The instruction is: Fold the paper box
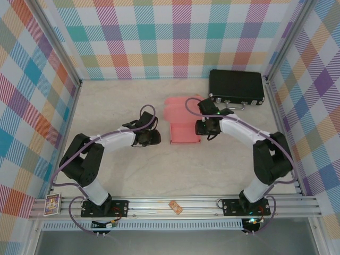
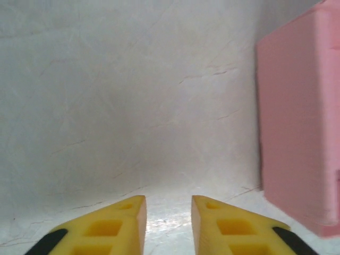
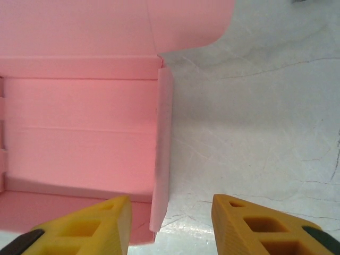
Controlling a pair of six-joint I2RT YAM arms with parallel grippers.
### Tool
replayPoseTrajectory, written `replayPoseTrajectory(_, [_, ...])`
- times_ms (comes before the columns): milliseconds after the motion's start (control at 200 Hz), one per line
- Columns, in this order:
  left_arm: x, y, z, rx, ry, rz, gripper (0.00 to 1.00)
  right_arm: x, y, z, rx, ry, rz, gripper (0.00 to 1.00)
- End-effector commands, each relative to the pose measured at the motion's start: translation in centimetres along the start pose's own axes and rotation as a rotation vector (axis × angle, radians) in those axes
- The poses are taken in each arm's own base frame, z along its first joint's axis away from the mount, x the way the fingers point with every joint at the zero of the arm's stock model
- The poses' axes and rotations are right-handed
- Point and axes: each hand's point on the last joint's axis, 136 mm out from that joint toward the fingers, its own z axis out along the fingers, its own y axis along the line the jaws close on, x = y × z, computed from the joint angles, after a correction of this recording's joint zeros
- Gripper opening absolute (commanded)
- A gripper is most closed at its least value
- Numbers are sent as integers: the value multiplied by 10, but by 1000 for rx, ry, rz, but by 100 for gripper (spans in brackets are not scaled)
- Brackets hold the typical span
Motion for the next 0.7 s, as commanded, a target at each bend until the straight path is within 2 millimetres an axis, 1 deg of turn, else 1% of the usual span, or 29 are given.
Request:
replayPoseTrajectory(0, [-29, -17, -16, 84, -82, 8, 32, -4, 11, -12, -128, -41, 40, 45])
replayPoseTrajectory(80, [-37, -24, -18, 125, -91, 8, 34, -4, 8, -18, -162, -56, 59, 46])
replayPoseTrajectory(180, [-46, -31, -18, 157, -97, 10, 35, 1, 4, -23, -177, -69, 55, 46])
replayPoseTrajectory(350, [-63, -40, -20, 205, -120, -8, 38, 21, -4, -22, -164, -52, 40, 45])
replayPoseTrajectory(475, [-83, -34, -28, 191, -172, -43, 38, 39, -9, -19, -171, -40, 41, 44])
replayPoseTrajectory(565, [-100, -30, -36, 194, -220, -68, 39, 52, -12, -15, -171, -18, 47, 41])
replayPoseTrajectory(695, [-124, -30, -42, 201, -261, -41, 42, 61, -13, -7, -183, -7, 53, 41])
